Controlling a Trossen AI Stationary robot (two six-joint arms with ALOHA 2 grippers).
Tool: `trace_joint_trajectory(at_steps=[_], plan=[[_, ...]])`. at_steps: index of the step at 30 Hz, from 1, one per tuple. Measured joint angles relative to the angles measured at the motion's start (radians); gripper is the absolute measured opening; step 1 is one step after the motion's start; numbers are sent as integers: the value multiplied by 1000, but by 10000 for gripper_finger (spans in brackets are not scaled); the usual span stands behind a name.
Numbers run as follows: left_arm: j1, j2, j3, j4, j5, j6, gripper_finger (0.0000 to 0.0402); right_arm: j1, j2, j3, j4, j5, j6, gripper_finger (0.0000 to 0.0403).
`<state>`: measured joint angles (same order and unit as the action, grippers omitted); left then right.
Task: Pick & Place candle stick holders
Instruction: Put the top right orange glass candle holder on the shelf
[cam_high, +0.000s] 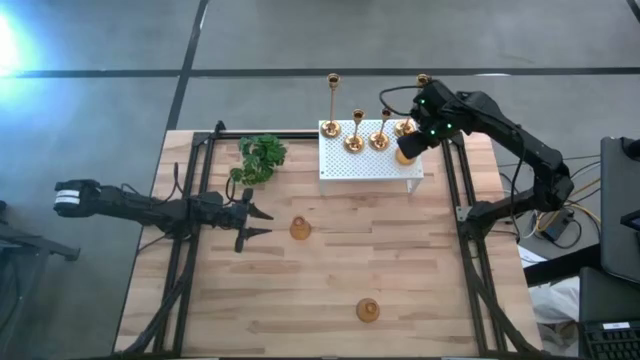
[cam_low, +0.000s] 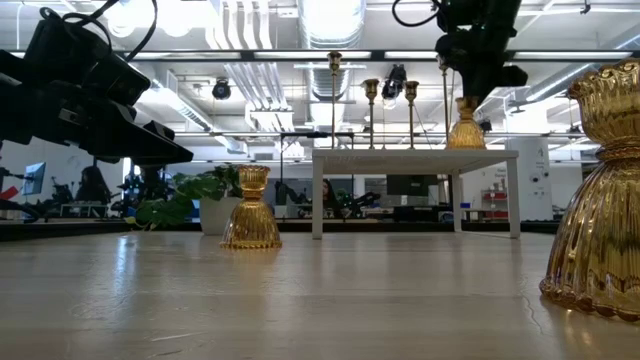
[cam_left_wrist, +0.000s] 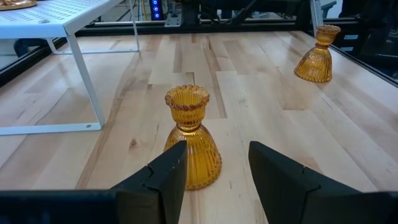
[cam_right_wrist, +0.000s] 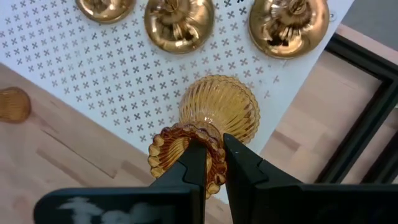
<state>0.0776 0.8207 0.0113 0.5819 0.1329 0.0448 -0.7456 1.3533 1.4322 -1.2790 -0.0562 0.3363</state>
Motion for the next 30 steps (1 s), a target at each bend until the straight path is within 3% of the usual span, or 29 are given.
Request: trace_joint_trajectory(at_steps=[30], plan=[[0,0,0,0,0,0,177,-6,47,-3,-27,-88,4,24]])
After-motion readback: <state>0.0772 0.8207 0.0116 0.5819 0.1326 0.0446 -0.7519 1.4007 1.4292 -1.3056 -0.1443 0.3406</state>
